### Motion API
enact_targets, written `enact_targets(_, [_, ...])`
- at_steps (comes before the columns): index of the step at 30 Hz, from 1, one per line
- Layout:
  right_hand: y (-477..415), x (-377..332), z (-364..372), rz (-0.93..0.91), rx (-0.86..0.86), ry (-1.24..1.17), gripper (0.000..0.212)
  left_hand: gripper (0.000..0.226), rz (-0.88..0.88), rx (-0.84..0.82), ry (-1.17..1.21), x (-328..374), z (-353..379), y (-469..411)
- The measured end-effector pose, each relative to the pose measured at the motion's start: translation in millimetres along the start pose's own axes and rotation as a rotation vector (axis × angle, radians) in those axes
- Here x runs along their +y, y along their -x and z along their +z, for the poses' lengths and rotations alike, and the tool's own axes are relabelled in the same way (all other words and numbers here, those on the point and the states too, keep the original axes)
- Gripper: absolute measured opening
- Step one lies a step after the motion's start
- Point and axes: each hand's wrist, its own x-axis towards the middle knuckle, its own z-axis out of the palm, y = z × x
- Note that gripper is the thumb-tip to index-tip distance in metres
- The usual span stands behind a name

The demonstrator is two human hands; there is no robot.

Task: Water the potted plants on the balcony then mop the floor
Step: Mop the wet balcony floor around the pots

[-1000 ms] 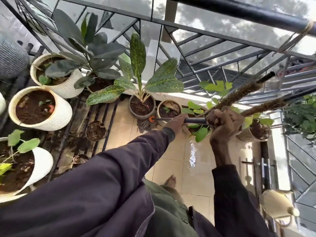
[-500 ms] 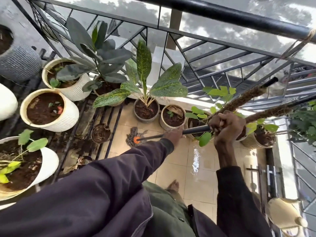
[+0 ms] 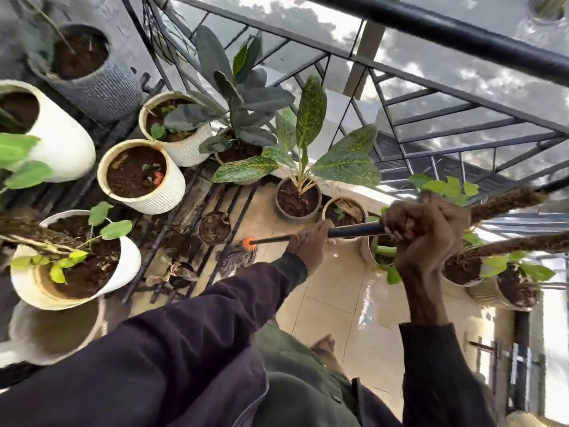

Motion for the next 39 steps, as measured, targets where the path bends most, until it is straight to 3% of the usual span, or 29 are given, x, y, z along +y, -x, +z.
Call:
enact_targets(3, [-15.6,1.0,11.3,-0.106,-0.187,-0.055,0.042,0.02,0.051,0.135,0.123,-1.0,-12.7,-15.2])
enact_targets(5, [-25.2,16.5,23.6,-0.11,-0.237,0.061,0.039,0.019,-0.002,0.176,0.188,-8.2,-18.9,-30.4])
enact_targets(9, [-19.6,62.8,38.6,-0.002,-0.216,0.195,0.034,0.024,-0.188,0.022,0.197,-37.9,-21.5,-50.0])
enact_targets(13, [-22.3,79.5,36.2,0.064,-0.254,0.106,0.039,0.02,-0.126,0.005,0.173,-49.9,-20.7,-58.8])
enact_targets(21, [-34.6,75.5,37.0,0.161,-0.095,-0.029,0.057,0.023,-0.118,-0.055,0.075,-54.4,-19.5,-52.7])
enact_targets(27, [-32.0,77.7,35.5,0.247,-0.147,0.006,0.047,0.039,-0.217,-0.177,-0.04,-74.9,-7.4,-19.7])
enact_targets(39, [-91.0,42.7,46.3,-0.027,-0.313,-0.021,0.036,0.024,0.015,0.2,0.129,-40.9,-36.4,-74.7])
